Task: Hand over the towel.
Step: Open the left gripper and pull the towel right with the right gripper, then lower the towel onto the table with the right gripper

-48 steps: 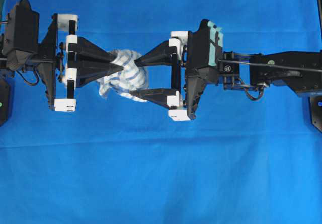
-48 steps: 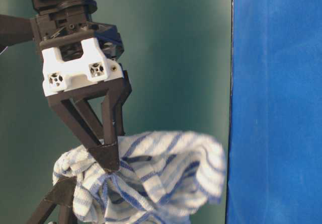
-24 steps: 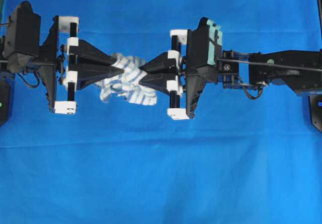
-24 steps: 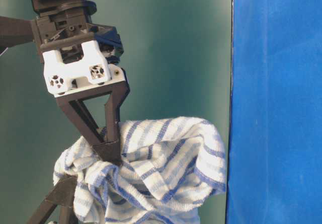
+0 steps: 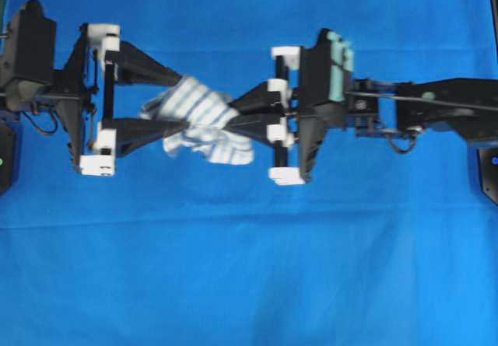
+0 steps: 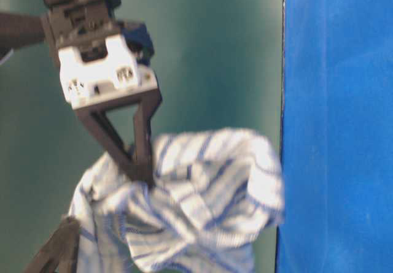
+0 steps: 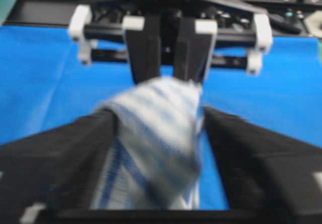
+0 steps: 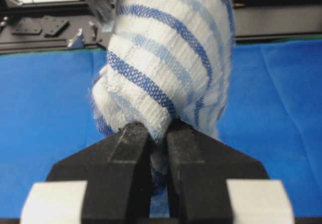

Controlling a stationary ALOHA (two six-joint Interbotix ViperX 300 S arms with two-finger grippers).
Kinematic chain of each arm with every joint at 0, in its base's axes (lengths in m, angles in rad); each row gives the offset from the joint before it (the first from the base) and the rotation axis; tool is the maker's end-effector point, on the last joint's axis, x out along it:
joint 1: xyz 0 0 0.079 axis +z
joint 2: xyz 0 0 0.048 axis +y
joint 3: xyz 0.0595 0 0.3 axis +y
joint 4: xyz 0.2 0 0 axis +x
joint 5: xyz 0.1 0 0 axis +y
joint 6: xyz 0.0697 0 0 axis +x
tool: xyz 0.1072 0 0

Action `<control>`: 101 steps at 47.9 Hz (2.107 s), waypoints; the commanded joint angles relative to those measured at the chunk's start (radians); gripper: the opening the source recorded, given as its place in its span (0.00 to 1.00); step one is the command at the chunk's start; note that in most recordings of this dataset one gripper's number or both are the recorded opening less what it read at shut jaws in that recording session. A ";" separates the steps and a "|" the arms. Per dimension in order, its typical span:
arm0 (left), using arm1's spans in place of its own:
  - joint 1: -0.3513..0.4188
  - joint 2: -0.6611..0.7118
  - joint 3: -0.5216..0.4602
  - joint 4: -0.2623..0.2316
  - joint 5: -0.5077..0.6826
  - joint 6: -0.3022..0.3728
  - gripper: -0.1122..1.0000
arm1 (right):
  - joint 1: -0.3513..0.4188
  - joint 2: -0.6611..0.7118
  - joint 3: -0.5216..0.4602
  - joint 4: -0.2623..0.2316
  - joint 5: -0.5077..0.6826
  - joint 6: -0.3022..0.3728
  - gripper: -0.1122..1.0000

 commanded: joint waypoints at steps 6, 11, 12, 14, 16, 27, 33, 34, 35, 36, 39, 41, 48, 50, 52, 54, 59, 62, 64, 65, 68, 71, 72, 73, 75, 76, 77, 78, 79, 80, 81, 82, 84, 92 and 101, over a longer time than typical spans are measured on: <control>0.003 -0.084 0.028 -0.002 0.006 -0.002 0.94 | 0.000 -0.153 0.100 0.003 -0.008 0.009 0.16; 0.002 -0.129 0.058 -0.002 0.021 -0.002 0.94 | 0.000 -0.227 0.163 0.008 -0.008 0.009 0.16; 0.003 -0.137 0.064 -0.002 0.023 -0.002 0.94 | 0.000 -0.242 0.173 0.008 -0.006 0.009 0.16; 0.003 -0.152 0.074 -0.002 0.028 -0.002 0.94 | 0.000 -0.278 0.201 0.008 -0.005 0.009 0.16; 0.002 -0.166 0.083 -0.002 0.034 -0.002 0.94 | 0.000 -0.307 0.219 0.008 -0.003 0.009 0.16; 0.002 -0.202 0.107 -0.003 0.038 -0.002 0.94 | 0.000 -0.383 0.273 0.009 0.002 0.008 0.16; 0.003 -0.202 0.107 -0.002 0.038 -0.002 0.94 | 0.000 -0.380 0.272 0.008 0.002 0.006 0.16; 0.002 -0.202 0.107 -0.002 0.038 -0.002 0.94 | 0.000 -0.379 0.272 0.008 0.002 0.005 0.16; 0.002 -0.202 0.107 -0.002 0.038 -0.002 0.94 | 0.000 -0.379 0.270 0.008 0.002 0.005 0.16; 0.002 -0.202 0.107 -0.003 0.038 -0.002 0.94 | 0.000 -0.377 0.270 0.009 0.002 0.005 0.16; 0.003 -0.201 0.107 -0.002 0.038 -0.002 0.94 | -0.003 -0.370 0.265 0.009 0.003 0.005 0.16; 0.002 -0.202 0.107 -0.002 0.038 -0.002 0.94 | -0.006 -0.359 0.262 0.009 0.006 0.005 0.16; 0.003 -0.201 0.106 -0.002 0.038 -0.002 0.94 | -0.029 -0.293 0.222 0.008 0.060 0.005 0.16; 0.002 -0.199 0.106 -0.002 0.037 -0.002 0.94 | -0.035 -0.264 0.206 0.009 0.087 0.005 0.16; 0.003 -0.199 0.106 -0.002 0.038 -0.002 0.94 | -0.043 -0.227 0.179 0.008 0.130 0.005 0.16; 0.002 -0.199 0.106 -0.002 0.038 -0.002 0.94 | -0.048 -0.192 0.158 0.006 0.167 0.005 0.16; 0.003 -0.198 0.106 -0.002 0.037 -0.002 0.94 | -0.061 -0.101 0.110 0.005 0.258 0.003 0.16; 0.002 -0.196 0.106 -0.002 0.037 -0.002 0.94 | -0.071 -0.034 0.086 0.005 0.307 0.003 0.16; 0.002 -0.196 0.106 -0.002 0.035 -0.002 0.94 | -0.077 0.009 0.077 0.005 0.325 0.003 0.16; 0.003 -0.196 0.106 -0.003 0.035 -0.002 0.94 | -0.078 0.028 0.072 0.005 0.334 0.003 0.16; 0.002 -0.193 0.106 -0.002 0.035 -0.002 0.94 | -0.084 0.100 0.058 0.005 0.344 0.003 0.16; 0.002 -0.193 0.104 -0.002 0.034 -0.002 0.94 | -0.086 0.153 0.046 0.005 0.345 0.003 0.16; 0.002 -0.192 0.104 -0.002 0.035 -0.002 0.94 | -0.086 0.169 0.043 0.005 0.347 0.003 0.16; 0.002 -0.192 0.104 -0.002 0.035 -0.002 0.94 | -0.086 0.183 0.037 0.005 0.348 0.003 0.16; 0.002 -0.192 0.104 -0.002 0.034 -0.002 0.94 | -0.086 0.207 0.028 0.006 0.351 0.005 0.16; 0.003 -0.190 0.104 -0.002 0.034 -0.002 0.94 | -0.086 0.216 0.023 0.008 0.353 0.006 0.16; 0.002 -0.190 0.104 -0.002 0.034 -0.002 0.94 | -0.086 0.225 0.020 0.008 0.356 0.006 0.16; 0.002 -0.192 0.104 -0.002 0.034 -0.002 0.94 | -0.086 0.232 0.015 0.008 0.357 0.006 0.16; 0.002 -0.190 0.104 -0.002 0.034 -0.002 0.94 | -0.086 0.239 0.011 0.008 0.360 0.006 0.16; 0.002 -0.190 0.104 -0.003 0.034 -0.002 0.94 | -0.086 0.241 0.009 0.008 0.362 0.006 0.16; 0.002 -0.190 0.104 -0.003 0.034 -0.002 0.94 | -0.084 0.242 0.009 0.008 0.364 0.006 0.16; 0.002 -0.190 0.104 -0.002 0.034 -0.002 0.94 | -0.086 0.242 0.008 0.006 0.364 0.006 0.16; 0.003 -0.190 0.106 -0.002 0.034 -0.002 0.94 | -0.086 0.242 0.006 0.008 0.360 0.006 0.16; 0.002 -0.190 0.107 -0.002 0.035 -0.002 0.94 | -0.086 0.242 0.008 0.008 0.371 0.006 0.16; 0.002 -0.190 0.107 -0.003 0.035 -0.002 0.94 | -0.086 0.242 0.005 0.009 0.394 0.017 0.17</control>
